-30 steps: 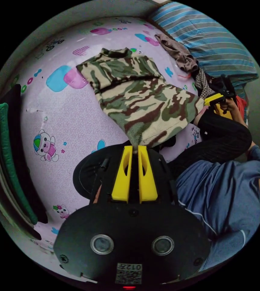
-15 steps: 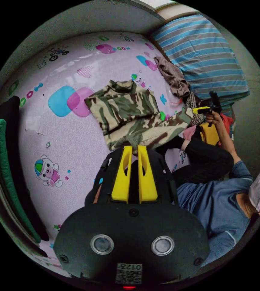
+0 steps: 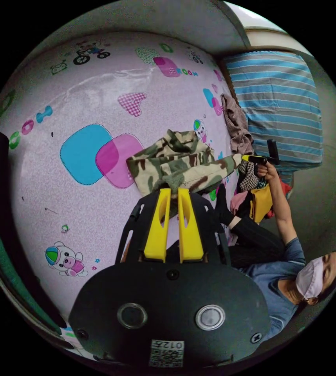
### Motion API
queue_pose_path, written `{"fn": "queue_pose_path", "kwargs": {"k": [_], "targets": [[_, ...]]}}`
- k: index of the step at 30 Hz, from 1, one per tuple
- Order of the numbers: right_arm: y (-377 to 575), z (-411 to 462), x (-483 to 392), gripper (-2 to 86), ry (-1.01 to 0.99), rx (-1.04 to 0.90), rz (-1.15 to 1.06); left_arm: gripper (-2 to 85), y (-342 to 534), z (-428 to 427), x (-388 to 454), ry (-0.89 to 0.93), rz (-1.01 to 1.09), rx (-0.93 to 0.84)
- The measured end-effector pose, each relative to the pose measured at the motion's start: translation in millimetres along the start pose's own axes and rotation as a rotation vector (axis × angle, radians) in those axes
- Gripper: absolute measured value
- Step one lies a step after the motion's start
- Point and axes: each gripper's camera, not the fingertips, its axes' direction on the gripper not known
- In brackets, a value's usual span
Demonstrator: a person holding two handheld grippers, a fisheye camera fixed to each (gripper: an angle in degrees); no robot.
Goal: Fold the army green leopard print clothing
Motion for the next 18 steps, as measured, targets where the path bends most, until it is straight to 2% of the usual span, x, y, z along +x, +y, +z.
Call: {"fn": "queue_pose_path", "kwargs": {"k": [11,13,18], "targets": [[-51,27,28,3.6,0.026,0.050,0.123,2.2,-49,31,-50,0.067,-0.116,-0.032],[-55,33,24,4.1,0.060,0.087,0.111,2.5,-51,34,-55,0.066,-0.147,0.004],[-59,49,9,6.0,0.244,0.189,0.107,3.7,-35,36,-62,0.155,-0.224,0.243]]}}
